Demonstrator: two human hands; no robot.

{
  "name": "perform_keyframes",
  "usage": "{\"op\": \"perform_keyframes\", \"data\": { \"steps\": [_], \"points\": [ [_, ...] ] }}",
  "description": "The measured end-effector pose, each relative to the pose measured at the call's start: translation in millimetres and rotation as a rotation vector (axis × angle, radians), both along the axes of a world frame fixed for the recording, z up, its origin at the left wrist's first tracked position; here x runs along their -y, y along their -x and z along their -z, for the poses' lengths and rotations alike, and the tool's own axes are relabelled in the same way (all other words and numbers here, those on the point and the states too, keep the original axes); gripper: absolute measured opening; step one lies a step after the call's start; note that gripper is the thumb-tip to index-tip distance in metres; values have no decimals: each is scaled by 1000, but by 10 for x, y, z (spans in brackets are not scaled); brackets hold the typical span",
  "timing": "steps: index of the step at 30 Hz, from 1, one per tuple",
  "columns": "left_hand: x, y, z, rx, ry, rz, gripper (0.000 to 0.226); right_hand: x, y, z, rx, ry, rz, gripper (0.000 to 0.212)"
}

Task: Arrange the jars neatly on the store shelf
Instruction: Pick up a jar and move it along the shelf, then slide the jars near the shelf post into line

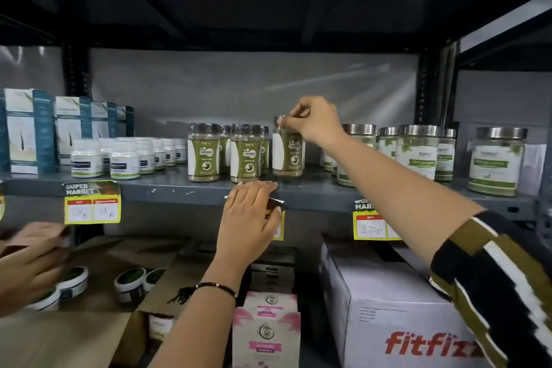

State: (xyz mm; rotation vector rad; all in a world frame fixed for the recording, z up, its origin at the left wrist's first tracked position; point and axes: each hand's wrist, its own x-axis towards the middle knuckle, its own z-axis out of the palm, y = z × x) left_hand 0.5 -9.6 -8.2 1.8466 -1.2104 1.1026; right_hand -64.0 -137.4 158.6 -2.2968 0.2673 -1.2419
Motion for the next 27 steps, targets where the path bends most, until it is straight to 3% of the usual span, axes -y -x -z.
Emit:
{"op": "perform_keyframes", "data": {
  "steps": [8,12,17,21,27],
  "points": [
    [37,-8,17,20,36,9,35,84,-124,189,-16,-18,50,31],
    [43,1,23,10,45,4,35,-3,59,232,-12,92,96,49],
    [50,38,17,-4,55,-2,35,239,778,340,403,326,239,39],
    [80,50,21,-1,49,-34,38,908,1416,612,626,256,529,35],
    [110,57,15,-24,50,-59,42,1729,1810,987,260,6,845,75]
  ]
}}
